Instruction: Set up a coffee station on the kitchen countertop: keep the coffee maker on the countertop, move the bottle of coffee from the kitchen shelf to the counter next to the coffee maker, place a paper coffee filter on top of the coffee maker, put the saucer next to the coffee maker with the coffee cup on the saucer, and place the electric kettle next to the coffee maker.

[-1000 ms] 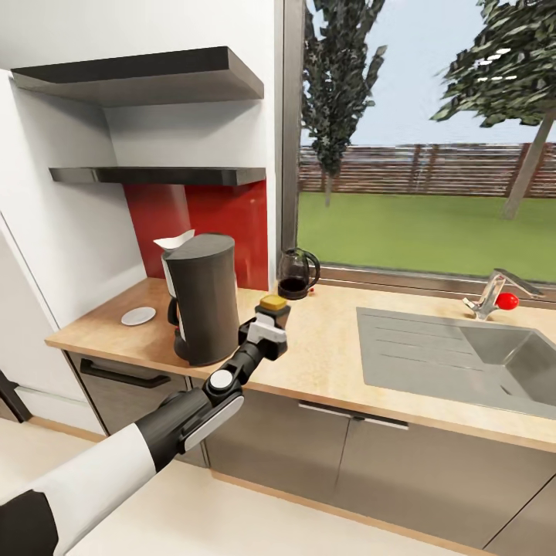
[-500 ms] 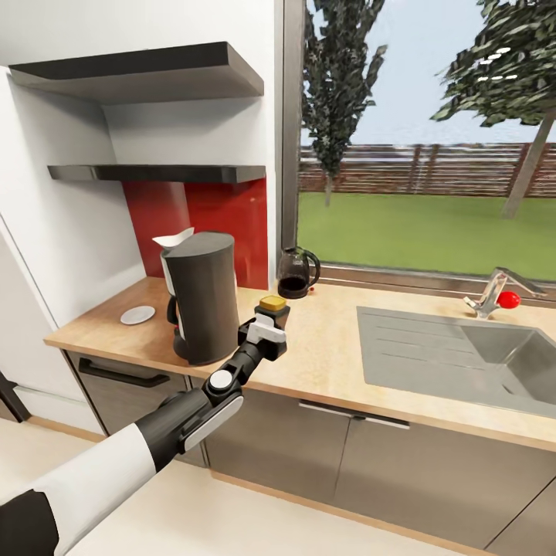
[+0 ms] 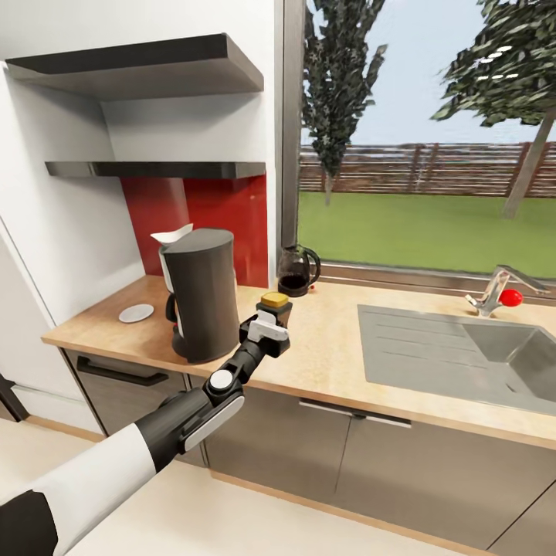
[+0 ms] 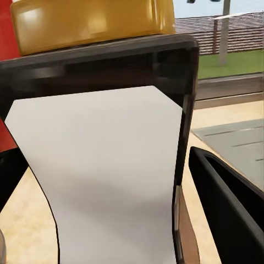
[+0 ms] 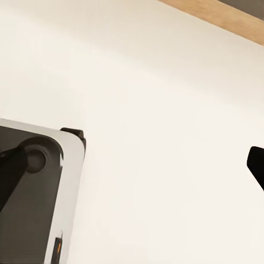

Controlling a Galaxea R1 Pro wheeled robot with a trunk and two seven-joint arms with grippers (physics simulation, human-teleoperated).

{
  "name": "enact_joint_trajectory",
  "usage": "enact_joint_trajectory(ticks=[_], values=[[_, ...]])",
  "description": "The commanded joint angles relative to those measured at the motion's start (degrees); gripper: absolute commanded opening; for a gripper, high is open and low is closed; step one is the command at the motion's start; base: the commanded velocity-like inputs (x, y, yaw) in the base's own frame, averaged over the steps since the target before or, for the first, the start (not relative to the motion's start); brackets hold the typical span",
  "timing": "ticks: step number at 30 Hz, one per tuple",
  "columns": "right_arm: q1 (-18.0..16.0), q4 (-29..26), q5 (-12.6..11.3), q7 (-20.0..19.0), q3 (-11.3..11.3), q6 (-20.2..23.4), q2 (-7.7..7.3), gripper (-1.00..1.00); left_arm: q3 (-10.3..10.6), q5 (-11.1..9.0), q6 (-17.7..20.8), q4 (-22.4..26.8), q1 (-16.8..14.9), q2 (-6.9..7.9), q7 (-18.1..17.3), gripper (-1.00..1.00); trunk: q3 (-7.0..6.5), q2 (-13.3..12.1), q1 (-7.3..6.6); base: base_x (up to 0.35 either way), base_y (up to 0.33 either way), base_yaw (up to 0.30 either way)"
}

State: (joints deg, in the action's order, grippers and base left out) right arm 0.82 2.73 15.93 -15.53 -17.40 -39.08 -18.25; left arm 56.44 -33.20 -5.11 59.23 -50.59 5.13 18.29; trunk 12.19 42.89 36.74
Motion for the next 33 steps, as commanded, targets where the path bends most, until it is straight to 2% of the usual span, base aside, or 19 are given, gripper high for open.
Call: enact_joint_trajectory(ticks=[1, 9, 13, 21, 23, 25, 26, 28, 30, 33], values=[[-0.03, 0.09, 0.24, -0.29, -0.51, -0.21, -0.03, 1.00, 0.36, -0.55, -0.41, 0.01, -0.12, 0.06, 0.43, -1.00, 0.26, 0.48, 0.24, 0.000, 0.000, 0.000], [-0.03, 0.09, 0.30, -0.29, -0.45, -0.21, -0.03, 1.00, 0.37, -0.55, -0.43, 0.02, -0.12, 0.06, 0.43, -1.00, 1.69, 3.69, 2.00, 0.000, 0.000, 0.000], [-0.03, 0.09, 0.28, -0.29, -0.45, -0.21, -0.03, 1.00, 0.38, -0.55, -0.43, -0.02, -0.09, 0.06, 0.43, -1.00, 1.69, 3.69, 2.00, 0.000, 0.000, 0.000], [-0.03, 0.09, 0.21, -0.36, -0.50, -0.30, -0.05, 1.00, 0.40, -0.55, -0.43, -0.11, -0.12, 0.06, 0.43, -1.00, 3.13, 6.90, 3.76, 0.000, 0.000, 0.000], [-0.03, 0.09, -0.52, -0.50, -0.58, -0.38, -0.20, 1.00, 0.41, -0.55, -0.43, -0.11, -0.12, 0.06, 0.43, -1.00, 3.49, 7.70, 4.19, 0.000, 0.000, 0.000], [-0.03, 0.09, -2.80, -0.61, -0.68, -0.43, -0.33, 1.00, 0.38, -0.55, -0.43, -0.20, -0.12, 0.06, 0.43, -1.00, 3.85, 8.51, 4.63, 0.000, 0.000, 0.000], [-0.03, -0.05, -6.87, -0.67, -0.72, -0.48, -0.40, 1.00, 0.36, -0.56, -0.43, -0.33, -0.12, 0.06, 0.43, -1.00, 4.03, 8.91, 4.85, 0.000, 0.000, 0.000], [-0.03, -0.26, -10.01, -0.70, -0.57, -0.49, -0.39, 1.00, 0.35, -0.56, -0.43, -0.35, -0.12, 0.06, 0.43, -1.00, 4.39, 9.71, 5.29, 0.000, 0.000, 0.000], [-0.10, -0.73, -11.62, -0.71, -0.42, -0.47, -0.25, 1.00, 0.34, -0.55, -0.43, -0.34, -0.12, 0.06, 0.43, -1.00, 4.75, 10.51, 5.73, 0.000, 0.000, 0.000], [-0.31, -2.87, -12.61, -0.79, -0.20, -0.18, -0.11, 1.00, 0.34, -0.55, -0.43, -0.34, -0.12, 0.06, 0.43, -1.00, 5.28, 11.71, 6.39, 0.000, 0.000, 0.000]])
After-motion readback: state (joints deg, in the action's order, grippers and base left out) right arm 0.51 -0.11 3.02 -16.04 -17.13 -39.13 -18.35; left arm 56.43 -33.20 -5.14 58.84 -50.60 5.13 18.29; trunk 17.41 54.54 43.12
